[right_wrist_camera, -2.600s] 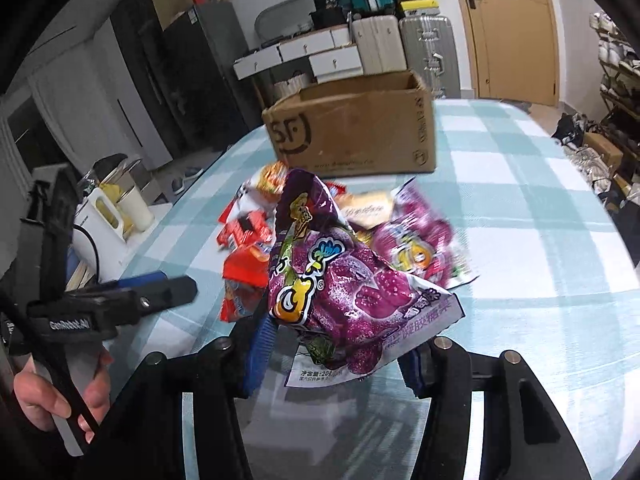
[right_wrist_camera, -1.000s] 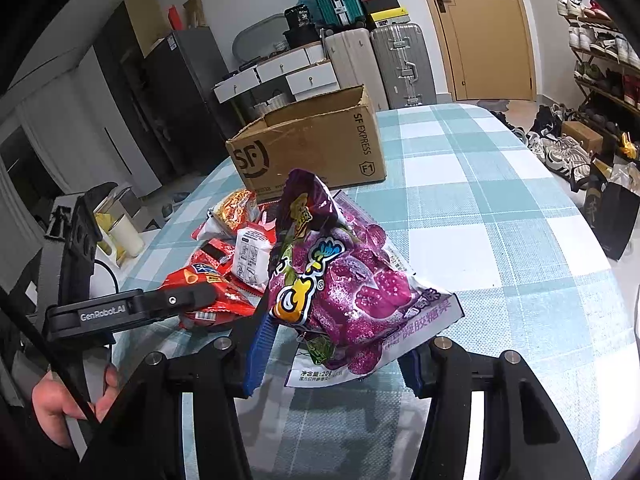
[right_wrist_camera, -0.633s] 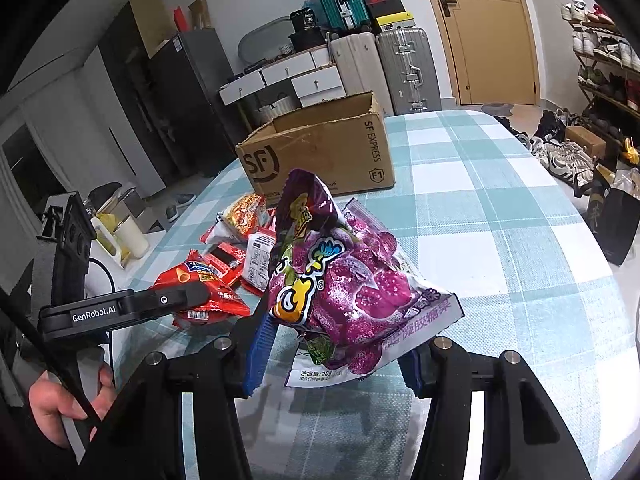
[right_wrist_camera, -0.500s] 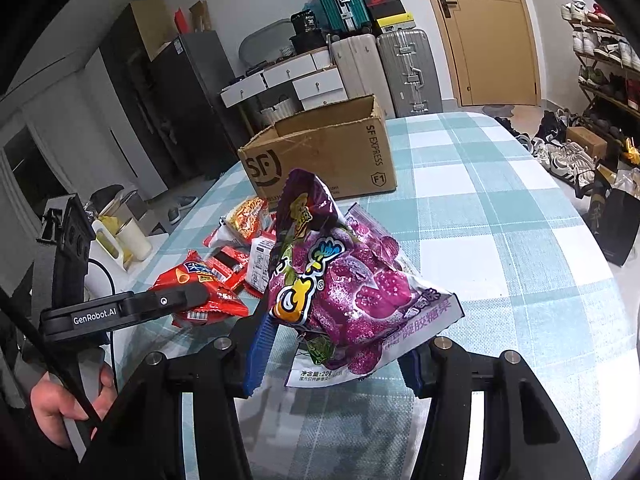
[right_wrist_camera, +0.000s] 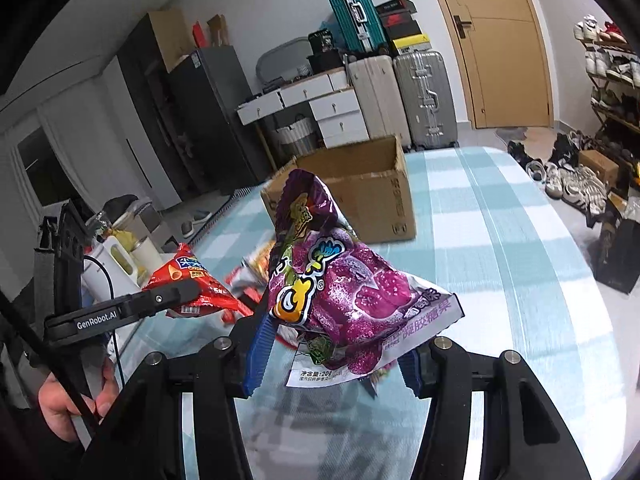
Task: Organize snacks
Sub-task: 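Lift the grape bag with the right gripper while the left lifts the red packet toward the box, then lower both bags into the box and open both grippers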
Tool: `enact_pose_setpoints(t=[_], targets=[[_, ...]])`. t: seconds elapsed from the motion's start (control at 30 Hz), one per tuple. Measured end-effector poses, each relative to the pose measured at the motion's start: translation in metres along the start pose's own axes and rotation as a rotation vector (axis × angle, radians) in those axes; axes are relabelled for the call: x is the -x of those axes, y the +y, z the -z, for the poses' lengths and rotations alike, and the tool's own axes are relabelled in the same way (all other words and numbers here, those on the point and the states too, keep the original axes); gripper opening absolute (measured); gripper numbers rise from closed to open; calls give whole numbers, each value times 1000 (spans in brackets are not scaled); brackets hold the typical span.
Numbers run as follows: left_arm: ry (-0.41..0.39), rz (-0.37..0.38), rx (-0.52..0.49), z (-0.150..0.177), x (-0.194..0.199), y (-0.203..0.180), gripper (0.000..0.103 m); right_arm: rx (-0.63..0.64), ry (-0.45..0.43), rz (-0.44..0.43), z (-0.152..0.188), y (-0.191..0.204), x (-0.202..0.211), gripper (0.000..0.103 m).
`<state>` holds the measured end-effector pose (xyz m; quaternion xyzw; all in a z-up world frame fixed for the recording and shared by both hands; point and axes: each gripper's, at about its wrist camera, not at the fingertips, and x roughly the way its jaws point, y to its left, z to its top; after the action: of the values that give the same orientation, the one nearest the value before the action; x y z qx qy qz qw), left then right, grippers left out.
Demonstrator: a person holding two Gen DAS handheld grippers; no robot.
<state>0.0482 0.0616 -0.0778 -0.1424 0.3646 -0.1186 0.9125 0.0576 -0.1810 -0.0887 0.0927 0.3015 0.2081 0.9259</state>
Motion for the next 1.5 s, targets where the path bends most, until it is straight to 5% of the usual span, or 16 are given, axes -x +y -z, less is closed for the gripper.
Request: enact_pose_setpoints(t=[0.6,1.17,1.5], targets=[[-23,63,-91,-89,11,-25,51,91,-52,-66,-91,30,-4,54],[12,54,-129,-187,-39,-42,51,104,-65,-67,-167,36,-39,54],[57,26,-104,-246,-100,-42,51,66,-35,-52,-208,23,-84,54]])
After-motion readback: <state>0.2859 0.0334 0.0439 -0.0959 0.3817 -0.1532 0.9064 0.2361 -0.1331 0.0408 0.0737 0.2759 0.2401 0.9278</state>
